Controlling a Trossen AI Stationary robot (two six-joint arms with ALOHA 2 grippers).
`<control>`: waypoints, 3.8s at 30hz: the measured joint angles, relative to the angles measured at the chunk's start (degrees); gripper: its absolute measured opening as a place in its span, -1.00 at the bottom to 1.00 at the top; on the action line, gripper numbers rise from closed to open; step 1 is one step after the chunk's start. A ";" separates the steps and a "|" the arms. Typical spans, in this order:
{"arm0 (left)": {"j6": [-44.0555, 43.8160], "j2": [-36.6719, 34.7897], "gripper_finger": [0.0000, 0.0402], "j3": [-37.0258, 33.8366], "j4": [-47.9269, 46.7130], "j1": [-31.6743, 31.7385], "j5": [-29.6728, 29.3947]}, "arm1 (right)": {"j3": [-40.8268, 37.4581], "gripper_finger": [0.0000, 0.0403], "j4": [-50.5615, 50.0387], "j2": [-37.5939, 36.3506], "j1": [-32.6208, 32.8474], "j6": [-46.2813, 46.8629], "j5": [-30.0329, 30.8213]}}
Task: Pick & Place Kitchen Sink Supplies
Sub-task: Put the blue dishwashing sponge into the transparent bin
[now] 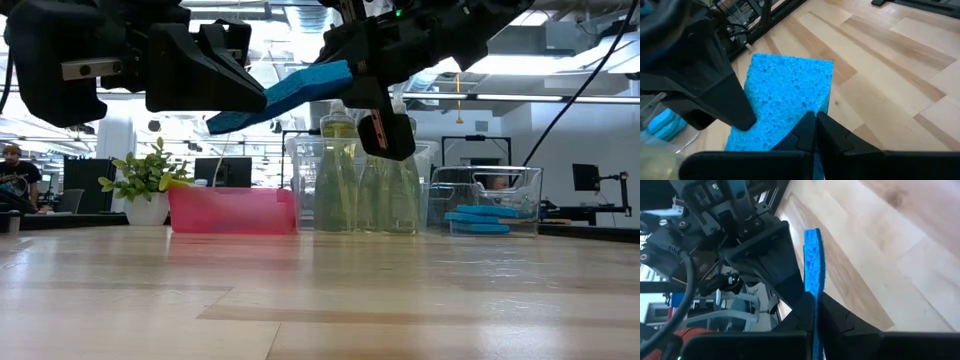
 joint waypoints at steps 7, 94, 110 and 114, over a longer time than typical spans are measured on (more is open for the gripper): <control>0.07 -3.94 -0.74 -0.04 -3.87 0.02 -3.49 | 0.04 -0.98 -1.29 -0.13 -0.12 -0.42 1.49; -35.30 -53.99 -0.42 -13.22 -17.16 44.78 16.01 | -0.02 -1.00 -65.21 -34.65 -48.99 -22.10 29.52; -33.86 -53.99 -0.42 -13.21 -17.60 44.78 15.98 | -0.02 -1.00 -58.81 -22.37 -62.85 -33.62 15.00; -33.89 -53.99 -0.42 -13.20 -17.65 44.78 15.98 | -0.02 -1.00 -58.01 -21.17 -63.10 -34.71 14.83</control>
